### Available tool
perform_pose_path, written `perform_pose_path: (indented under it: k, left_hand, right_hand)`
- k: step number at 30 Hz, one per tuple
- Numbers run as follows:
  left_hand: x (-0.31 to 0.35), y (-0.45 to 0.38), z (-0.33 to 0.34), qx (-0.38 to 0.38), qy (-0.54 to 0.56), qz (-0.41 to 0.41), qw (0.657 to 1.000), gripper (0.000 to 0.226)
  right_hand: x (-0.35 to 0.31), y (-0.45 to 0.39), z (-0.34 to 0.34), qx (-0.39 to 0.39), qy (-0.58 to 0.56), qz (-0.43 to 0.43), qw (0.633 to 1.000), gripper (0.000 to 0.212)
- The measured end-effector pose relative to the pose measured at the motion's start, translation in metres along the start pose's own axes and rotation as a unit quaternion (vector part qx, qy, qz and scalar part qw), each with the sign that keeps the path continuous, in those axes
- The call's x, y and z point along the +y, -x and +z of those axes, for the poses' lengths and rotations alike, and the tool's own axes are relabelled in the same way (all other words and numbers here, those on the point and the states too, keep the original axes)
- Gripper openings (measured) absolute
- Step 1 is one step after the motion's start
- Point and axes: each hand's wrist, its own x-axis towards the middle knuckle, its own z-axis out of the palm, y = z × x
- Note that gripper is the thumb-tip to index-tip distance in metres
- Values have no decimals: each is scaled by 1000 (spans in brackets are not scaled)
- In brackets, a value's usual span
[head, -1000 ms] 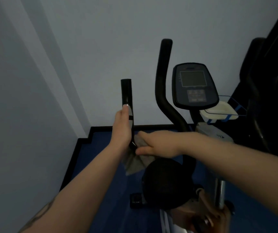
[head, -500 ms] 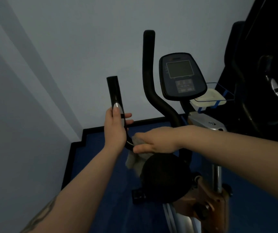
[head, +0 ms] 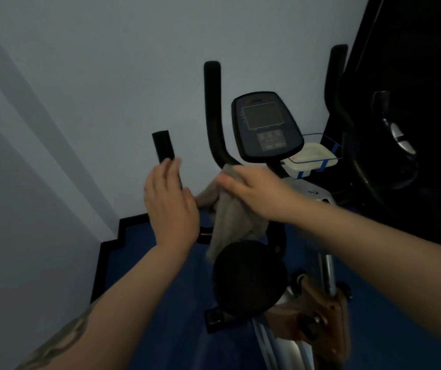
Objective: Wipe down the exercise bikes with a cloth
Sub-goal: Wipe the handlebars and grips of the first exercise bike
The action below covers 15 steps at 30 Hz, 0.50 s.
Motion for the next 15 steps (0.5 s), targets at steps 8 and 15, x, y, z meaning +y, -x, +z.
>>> perform_pose_path:
  k: [8, 15]
  left_hand:
    - [36, 1, 27, -269, -136, 54, 952, 31]
    - [35, 2, 34, -298, -199, 27, 933, 41]
  right_hand:
    - [13, 42, -82, 184, -28, 127, 974, 45]
    - [47, 73, 27, 130, 39, 79, 988, 46]
